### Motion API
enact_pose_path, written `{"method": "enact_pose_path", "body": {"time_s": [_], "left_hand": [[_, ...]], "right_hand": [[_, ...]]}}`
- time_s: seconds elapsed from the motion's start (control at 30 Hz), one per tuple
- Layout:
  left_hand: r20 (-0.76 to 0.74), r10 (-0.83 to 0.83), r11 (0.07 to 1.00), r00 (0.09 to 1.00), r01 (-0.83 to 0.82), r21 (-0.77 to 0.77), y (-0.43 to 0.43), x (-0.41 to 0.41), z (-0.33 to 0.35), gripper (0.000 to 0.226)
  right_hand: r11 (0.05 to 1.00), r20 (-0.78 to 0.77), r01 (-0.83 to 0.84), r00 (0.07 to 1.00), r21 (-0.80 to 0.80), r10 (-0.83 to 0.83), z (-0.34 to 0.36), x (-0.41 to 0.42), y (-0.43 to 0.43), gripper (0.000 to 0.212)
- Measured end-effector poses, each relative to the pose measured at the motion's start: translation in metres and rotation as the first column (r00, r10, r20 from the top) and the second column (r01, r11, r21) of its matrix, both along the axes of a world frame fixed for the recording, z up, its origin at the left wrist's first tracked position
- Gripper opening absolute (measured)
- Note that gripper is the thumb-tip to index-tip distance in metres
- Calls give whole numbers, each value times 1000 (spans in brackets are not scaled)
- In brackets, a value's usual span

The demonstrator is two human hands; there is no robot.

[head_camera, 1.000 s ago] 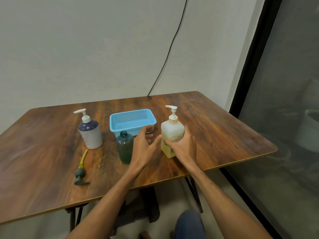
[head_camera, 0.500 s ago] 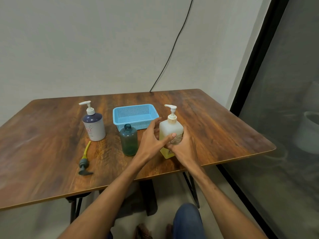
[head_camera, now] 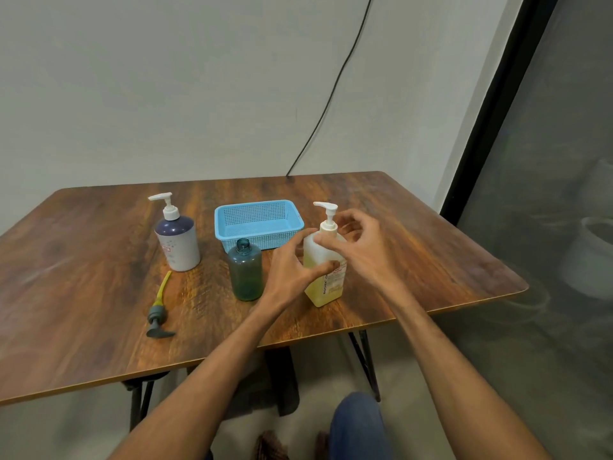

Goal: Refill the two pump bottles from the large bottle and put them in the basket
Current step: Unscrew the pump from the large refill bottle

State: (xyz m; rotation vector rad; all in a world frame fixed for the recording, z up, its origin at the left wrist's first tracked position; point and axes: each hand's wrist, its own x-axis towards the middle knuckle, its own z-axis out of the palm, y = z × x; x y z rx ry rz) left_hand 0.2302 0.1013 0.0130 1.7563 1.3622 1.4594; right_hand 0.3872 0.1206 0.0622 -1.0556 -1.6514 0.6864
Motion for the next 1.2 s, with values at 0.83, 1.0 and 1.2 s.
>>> {"method": "enact_pose_path", "body": {"time_s": [0.83, 1.0, 1.2], "left_hand": [[-15, -15, 1000, 1000, 15, -7, 4, -5, -1, 75], [-9, -20, 1000, 1000, 20, -1, 5, -3, 0, 74], [-20, -18, 1000, 1000, 18, -7, 5, -5, -2, 73]], "right_hand": [[979, -72, -169, 984, -110, 162, 8, 3, 22, 35], [999, -8, 33, 999, -32, -33, -4, -12, 22, 40], [985, -72, -126, 990, -115, 119, 8, -2, 23, 37]]}}
